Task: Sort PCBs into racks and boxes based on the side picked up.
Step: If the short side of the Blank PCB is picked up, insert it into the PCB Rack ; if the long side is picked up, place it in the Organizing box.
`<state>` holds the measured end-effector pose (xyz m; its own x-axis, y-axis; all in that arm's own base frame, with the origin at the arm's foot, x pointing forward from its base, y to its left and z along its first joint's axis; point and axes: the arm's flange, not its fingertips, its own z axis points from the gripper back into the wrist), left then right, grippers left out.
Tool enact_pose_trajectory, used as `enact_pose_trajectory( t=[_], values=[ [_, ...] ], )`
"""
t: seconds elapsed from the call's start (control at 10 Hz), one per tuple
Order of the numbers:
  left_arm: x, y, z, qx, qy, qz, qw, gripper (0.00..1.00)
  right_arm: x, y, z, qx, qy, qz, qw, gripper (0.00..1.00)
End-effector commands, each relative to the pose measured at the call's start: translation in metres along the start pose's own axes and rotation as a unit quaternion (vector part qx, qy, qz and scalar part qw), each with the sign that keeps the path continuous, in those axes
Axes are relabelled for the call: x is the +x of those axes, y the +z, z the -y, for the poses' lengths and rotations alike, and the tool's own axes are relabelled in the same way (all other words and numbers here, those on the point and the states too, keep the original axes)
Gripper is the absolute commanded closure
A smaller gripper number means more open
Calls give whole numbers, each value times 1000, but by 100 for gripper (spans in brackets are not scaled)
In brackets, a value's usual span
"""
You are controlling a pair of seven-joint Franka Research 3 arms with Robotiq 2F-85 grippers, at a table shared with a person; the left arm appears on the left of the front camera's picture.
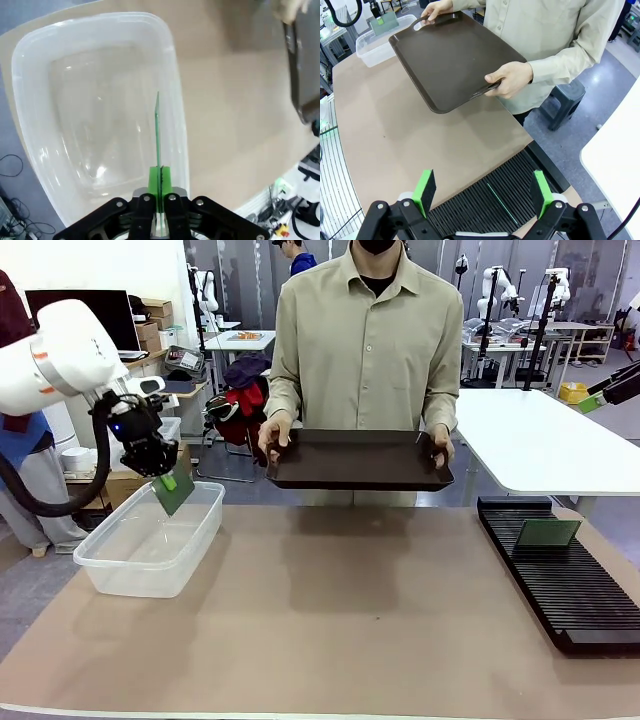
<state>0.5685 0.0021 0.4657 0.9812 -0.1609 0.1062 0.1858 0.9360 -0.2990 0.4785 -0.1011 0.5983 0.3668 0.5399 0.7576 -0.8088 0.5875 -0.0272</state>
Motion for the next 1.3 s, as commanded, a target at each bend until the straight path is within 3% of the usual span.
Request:
enact_pose_trajectory(
  t=[0.0, 0.5, 0.6, 1.2],
  values=[
    [-10, -19, 4, 17, 27, 12, 999, 97, 1, -3, 0, 0, 0, -2, 1000, 0],
    [-9, -60, -17, -42, 85, 5, 995, 97, 1, -3, 0, 0, 0, -2, 1000, 0],
    [-15, -56, -13, -17, 48, -14, 999, 97, 1, -3, 0, 0, 0, -2, 1000, 0],
    [-12, -61, -17, -26, 49, -13, 998, 97, 1, -3, 0, 0, 0, -2, 1000, 0]
  ],
)
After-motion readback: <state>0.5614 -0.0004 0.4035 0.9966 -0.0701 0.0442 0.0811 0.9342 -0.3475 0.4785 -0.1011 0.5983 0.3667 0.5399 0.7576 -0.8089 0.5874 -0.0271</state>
